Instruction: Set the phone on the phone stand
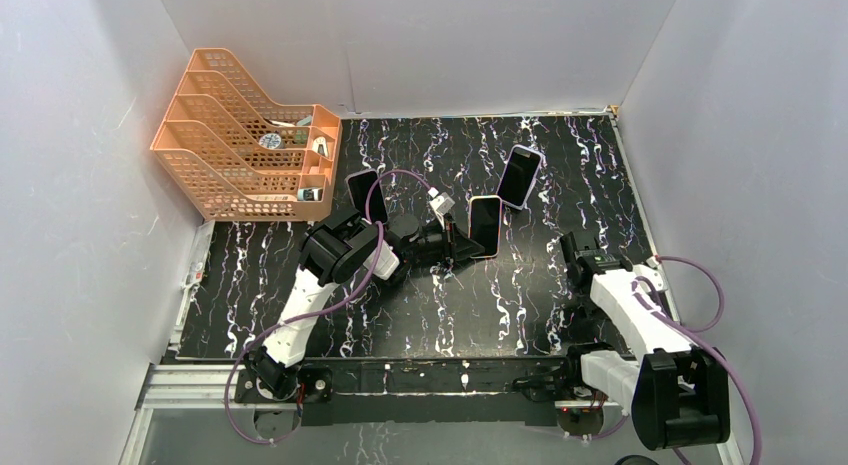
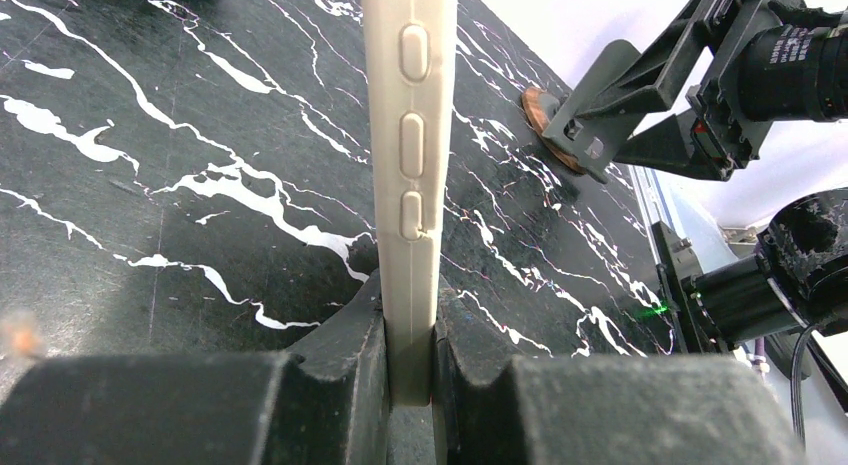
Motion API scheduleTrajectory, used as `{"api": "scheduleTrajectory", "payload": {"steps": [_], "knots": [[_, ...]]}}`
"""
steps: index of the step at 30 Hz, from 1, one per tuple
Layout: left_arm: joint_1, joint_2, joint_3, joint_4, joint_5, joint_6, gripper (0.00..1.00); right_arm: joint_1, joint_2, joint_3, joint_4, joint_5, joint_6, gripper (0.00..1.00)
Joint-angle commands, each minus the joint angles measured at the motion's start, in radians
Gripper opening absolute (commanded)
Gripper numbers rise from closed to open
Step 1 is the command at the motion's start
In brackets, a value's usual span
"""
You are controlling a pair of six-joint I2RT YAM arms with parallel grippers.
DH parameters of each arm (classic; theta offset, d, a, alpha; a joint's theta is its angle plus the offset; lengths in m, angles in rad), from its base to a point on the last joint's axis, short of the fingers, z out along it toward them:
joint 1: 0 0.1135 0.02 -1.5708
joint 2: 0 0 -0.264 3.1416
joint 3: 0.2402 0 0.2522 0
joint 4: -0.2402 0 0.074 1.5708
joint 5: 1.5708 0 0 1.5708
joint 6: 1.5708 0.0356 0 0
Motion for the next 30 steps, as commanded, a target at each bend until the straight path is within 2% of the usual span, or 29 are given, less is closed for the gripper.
{"api": "scheduleTrajectory", "payload": {"steps": [1,11,16,20,22,23,26,30], "knots": [[0.021,0.041,0.009,-0.022,-0.003,-0.008,0.00,-0.008,0.016,-0.006,0.108,0.020,-0.052,0.64],[0.024,0.045,0.011,-0.020,-0.003,-0.009,0.00,-0.008,0.074,0.021,0.308,0.007,-0.241,0.58],[0.027,0.050,0.010,-0.020,-0.004,-0.010,0.00,-0.007,0.105,0.026,0.384,-0.004,-0.293,0.52],[0.033,0.052,0.009,-0.018,-0.002,-0.013,0.00,-0.007,0.143,0.028,0.425,-0.023,-0.317,0.52],[0.035,0.053,0.009,-0.017,-0.001,-0.014,0.00,-0.008,0.162,0.031,0.434,-0.031,-0.321,0.57],[0.036,0.054,0.010,-0.015,-0.001,-0.014,0.00,-0.007,0.175,0.032,0.436,-0.038,-0.322,0.62],[0.038,0.055,0.010,-0.013,0.003,-0.017,0.00,-0.008,0.201,0.053,0.411,-0.053,-0.320,0.96],[0.039,0.061,0.014,-0.009,0.007,-0.021,0.00,-0.008,0.161,0.071,0.333,-0.018,-0.290,0.99]]}}
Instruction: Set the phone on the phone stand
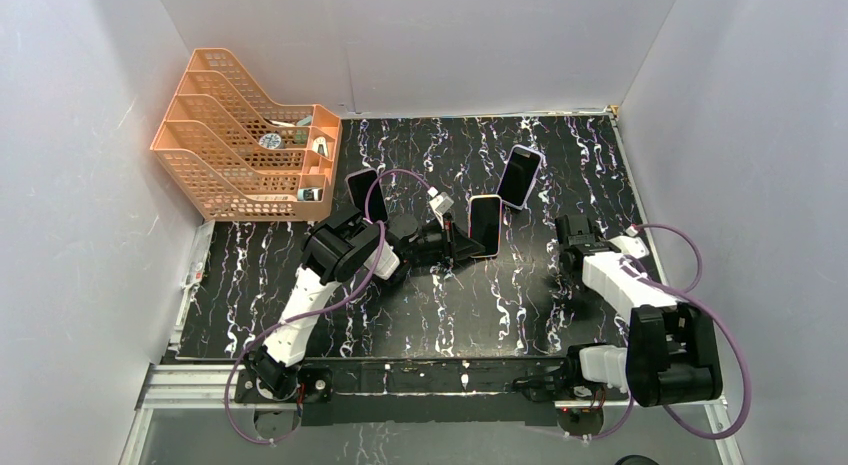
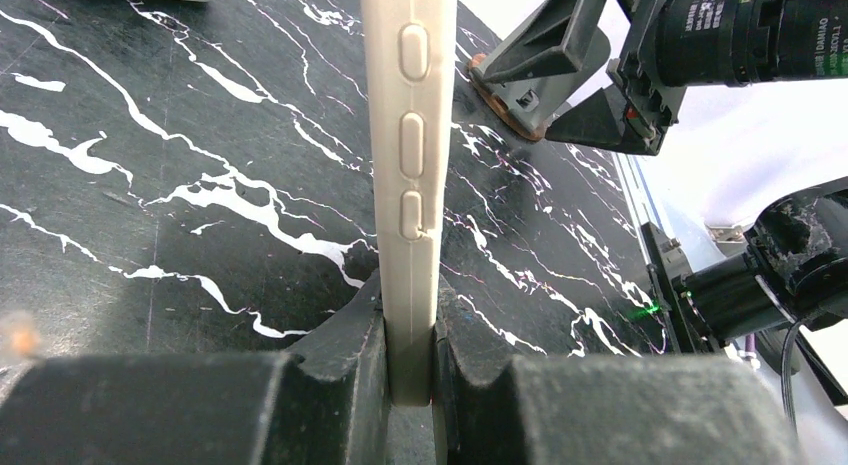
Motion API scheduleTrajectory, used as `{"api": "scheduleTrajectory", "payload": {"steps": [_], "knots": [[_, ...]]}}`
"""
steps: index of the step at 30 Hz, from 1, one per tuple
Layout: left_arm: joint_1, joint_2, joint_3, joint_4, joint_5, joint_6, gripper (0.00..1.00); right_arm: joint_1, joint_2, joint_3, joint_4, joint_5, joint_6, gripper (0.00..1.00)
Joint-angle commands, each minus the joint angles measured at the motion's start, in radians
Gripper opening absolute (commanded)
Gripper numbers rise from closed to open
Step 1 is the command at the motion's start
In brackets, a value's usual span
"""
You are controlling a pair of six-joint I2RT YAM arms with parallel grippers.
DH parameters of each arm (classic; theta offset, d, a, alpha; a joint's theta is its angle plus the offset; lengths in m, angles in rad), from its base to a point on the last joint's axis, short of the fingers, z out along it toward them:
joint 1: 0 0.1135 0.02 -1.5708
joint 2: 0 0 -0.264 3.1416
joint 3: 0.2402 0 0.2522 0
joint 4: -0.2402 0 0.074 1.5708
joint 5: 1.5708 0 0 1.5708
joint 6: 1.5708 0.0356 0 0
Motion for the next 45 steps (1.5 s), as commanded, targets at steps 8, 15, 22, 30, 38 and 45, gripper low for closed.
{"api": "scheduleTrajectory", "payload": {"steps": [8,15,22,30,38,45], "knots": [[0.033,0.058,0.019,-0.022,0.015,-0.033,0.00,-0.003,-0.174,0.076,-0.105,0.062,0.101,0.99],[0.035,0.060,0.023,-0.011,0.031,-0.045,0.00,-0.005,0.068,0.302,-0.467,0.087,0.325,0.99],[0.040,0.060,0.024,-0.004,0.038,-0.053,0.00,-0.004,0.085,0.280,-0.429,0.082,0.300,0.99],[0.043,0.081,0.038,0.016,0.056,-0.083,0.00,-0.031,-0.007,0.295,-0.438,0.098,0.269,0.98],[0.045,0.088,0.043,0.036,0.074,-0.101,0.00,-0.092,0.113,0.463,-0.630,-0.035,0.380,0.99],[0.053,0.089,0.041,0.038,0.080,-0.105,0.00,-0.135,0.136,0.538,-0.678,-0.133,0.406,0.99]]}}
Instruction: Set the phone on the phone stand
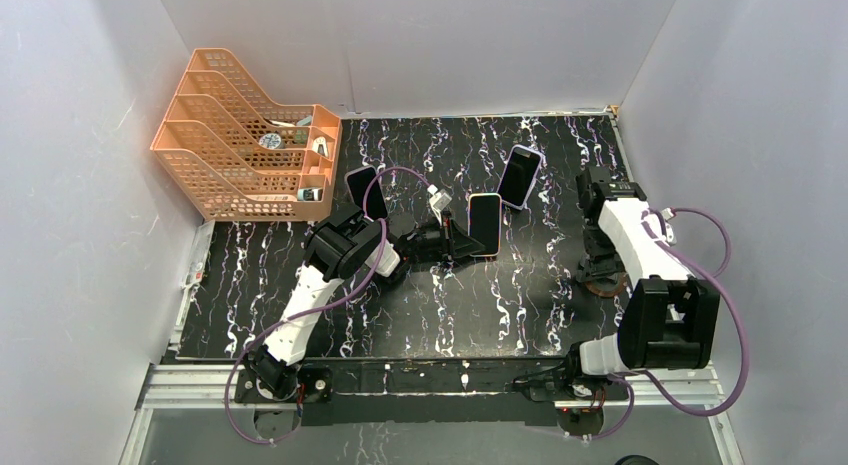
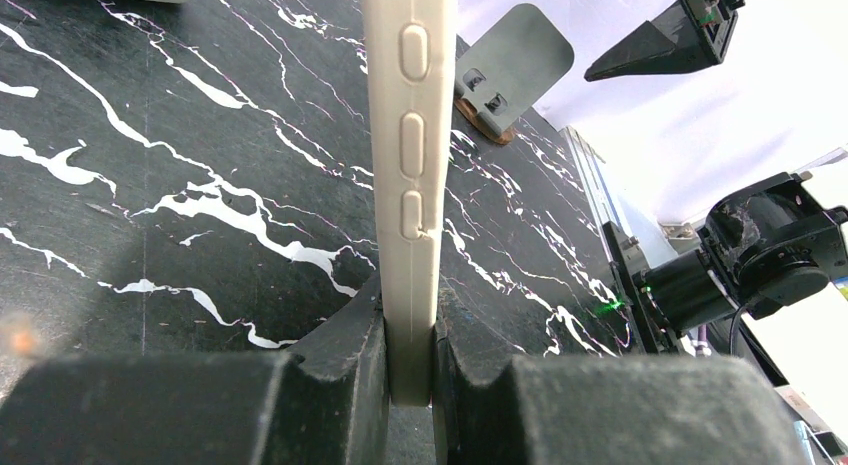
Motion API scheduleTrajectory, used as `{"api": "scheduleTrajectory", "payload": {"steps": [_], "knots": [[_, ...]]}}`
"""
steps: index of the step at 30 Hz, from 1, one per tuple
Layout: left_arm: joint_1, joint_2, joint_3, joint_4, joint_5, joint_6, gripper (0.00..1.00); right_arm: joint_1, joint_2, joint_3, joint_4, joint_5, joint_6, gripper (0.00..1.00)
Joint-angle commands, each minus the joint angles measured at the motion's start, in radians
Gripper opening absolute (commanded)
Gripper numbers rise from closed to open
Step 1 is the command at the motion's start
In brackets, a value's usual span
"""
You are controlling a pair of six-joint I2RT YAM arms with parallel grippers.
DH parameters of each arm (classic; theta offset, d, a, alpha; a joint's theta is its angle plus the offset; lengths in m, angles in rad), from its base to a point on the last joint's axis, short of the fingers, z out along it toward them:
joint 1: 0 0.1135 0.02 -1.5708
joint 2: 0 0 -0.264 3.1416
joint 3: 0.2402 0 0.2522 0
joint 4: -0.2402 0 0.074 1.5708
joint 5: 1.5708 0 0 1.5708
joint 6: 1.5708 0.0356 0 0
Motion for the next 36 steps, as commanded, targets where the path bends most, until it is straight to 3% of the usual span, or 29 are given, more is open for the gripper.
{"api": "scheduleTrajectory", "payload": {"steps": [1,9,23,36], "knots": [[0.032,0.038,-0.006,-0.032,0.002,-0.002,0.00,-0.050,-0.025,0.047,-0.076,-0.083,0.046,0.99],[0.037,0.045,-0.004,-0.013,0.007,-0.020,0.00,-0.143,-0.021,0.071,-0.192,-0.102,0.067,0.99],[0.045,0.060,-0.001,0.014,0.015,-0.043,0.00,-0.313,-0.028,-0.007,-0.012,-0.127,-0.068,0.99],[0.051,0.085,0.011,0.028,0.022,-0.062,0.00,-0.318,0.005,-0.038,0.048,-0.203,-0.100,0.99]]}}
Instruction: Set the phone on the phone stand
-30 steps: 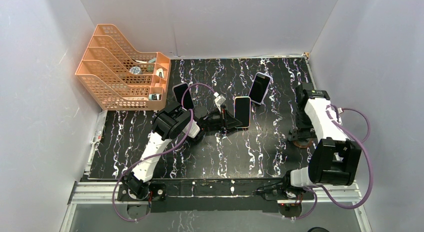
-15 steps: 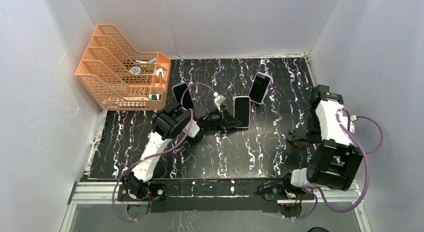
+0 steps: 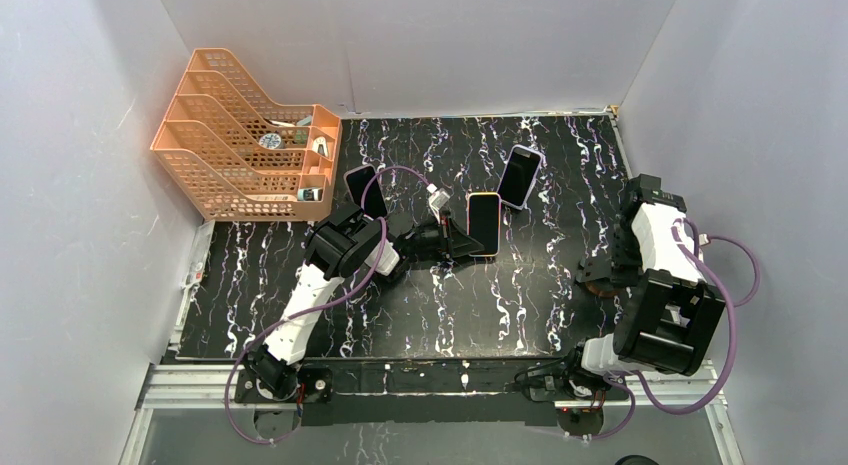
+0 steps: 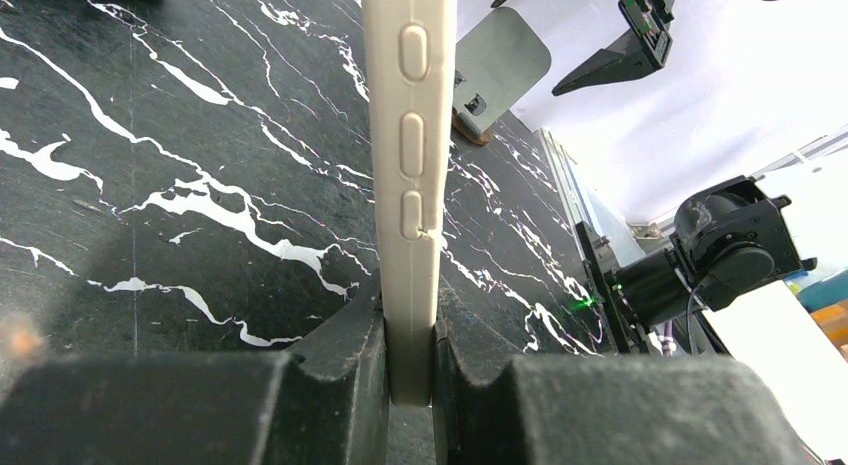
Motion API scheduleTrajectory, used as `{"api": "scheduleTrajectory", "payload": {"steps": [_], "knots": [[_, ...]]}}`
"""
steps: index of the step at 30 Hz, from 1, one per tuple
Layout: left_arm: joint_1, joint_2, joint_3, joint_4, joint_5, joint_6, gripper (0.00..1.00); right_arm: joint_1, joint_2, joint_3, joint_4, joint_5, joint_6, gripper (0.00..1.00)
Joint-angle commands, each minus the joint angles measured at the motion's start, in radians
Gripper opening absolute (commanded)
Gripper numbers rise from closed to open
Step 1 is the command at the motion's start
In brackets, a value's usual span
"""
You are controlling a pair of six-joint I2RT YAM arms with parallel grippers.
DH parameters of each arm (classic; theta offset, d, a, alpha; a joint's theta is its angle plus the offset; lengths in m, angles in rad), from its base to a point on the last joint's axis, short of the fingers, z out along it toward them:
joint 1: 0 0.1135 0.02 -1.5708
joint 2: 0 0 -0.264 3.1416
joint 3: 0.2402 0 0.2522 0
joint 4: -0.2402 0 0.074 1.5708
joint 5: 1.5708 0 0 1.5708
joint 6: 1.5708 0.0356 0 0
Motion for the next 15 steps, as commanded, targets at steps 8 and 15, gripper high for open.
{"api": "scheduleTrajectory", "payload": {"steps": [8,15], "knots": [[0.039,0.072,-0.004,0.004,-0.014,-0.003,0.00,-0.005,0.005,-0.012,0.013,-0.034,-0.015,0.99],[0.040,0.072,-0.004,0.010,-0.013,-0.008,0.00,-0.005,0.004,-0.031,0.028,-0.035,-0.018,0.95]]}}
